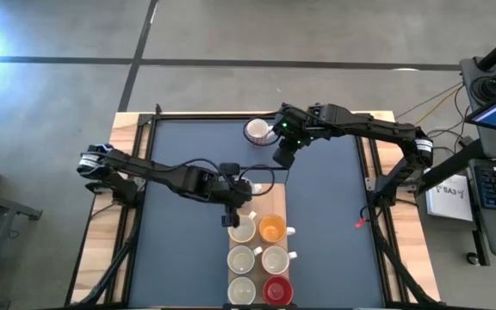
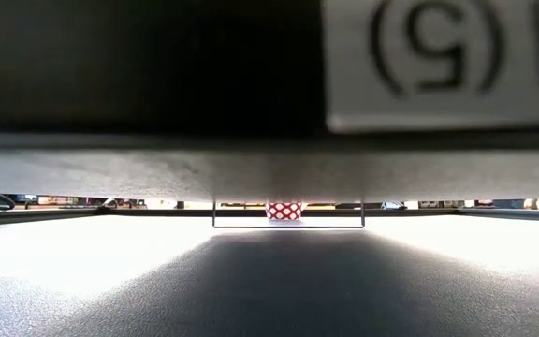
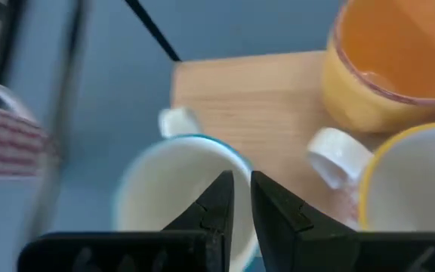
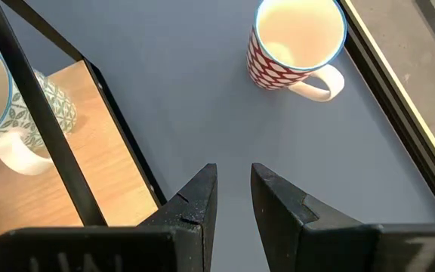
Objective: Place coffee mugs
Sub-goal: Put the blue and red mug on the shelf
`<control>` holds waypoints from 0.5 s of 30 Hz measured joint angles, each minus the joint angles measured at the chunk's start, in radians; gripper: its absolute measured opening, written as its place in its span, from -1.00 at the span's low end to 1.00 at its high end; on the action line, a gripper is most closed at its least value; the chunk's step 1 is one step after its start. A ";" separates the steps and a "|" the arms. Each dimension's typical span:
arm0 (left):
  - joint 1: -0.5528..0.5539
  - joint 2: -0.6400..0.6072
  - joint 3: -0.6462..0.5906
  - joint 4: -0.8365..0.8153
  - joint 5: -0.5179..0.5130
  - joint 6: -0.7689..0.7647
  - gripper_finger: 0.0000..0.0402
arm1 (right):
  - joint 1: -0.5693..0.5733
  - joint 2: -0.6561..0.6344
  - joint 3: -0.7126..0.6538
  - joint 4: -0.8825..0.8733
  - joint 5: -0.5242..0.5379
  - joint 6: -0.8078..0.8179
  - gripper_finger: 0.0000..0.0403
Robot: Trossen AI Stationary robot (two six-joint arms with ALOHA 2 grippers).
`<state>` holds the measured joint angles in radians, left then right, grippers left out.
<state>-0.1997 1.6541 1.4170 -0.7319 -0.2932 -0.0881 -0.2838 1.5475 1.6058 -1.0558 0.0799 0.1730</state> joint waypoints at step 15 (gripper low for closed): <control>0.014 -0.026 0.061 -0.096 -0.137 0.040 -0.85 | 0.000 0.000 0.000 0.000 0.000 0.000 -0.64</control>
<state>-0.1860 1.6277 1.4780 -0.8280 -0.4299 -0.0478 -0.2837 1.5477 1.6058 -1.0557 0.0799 0.1730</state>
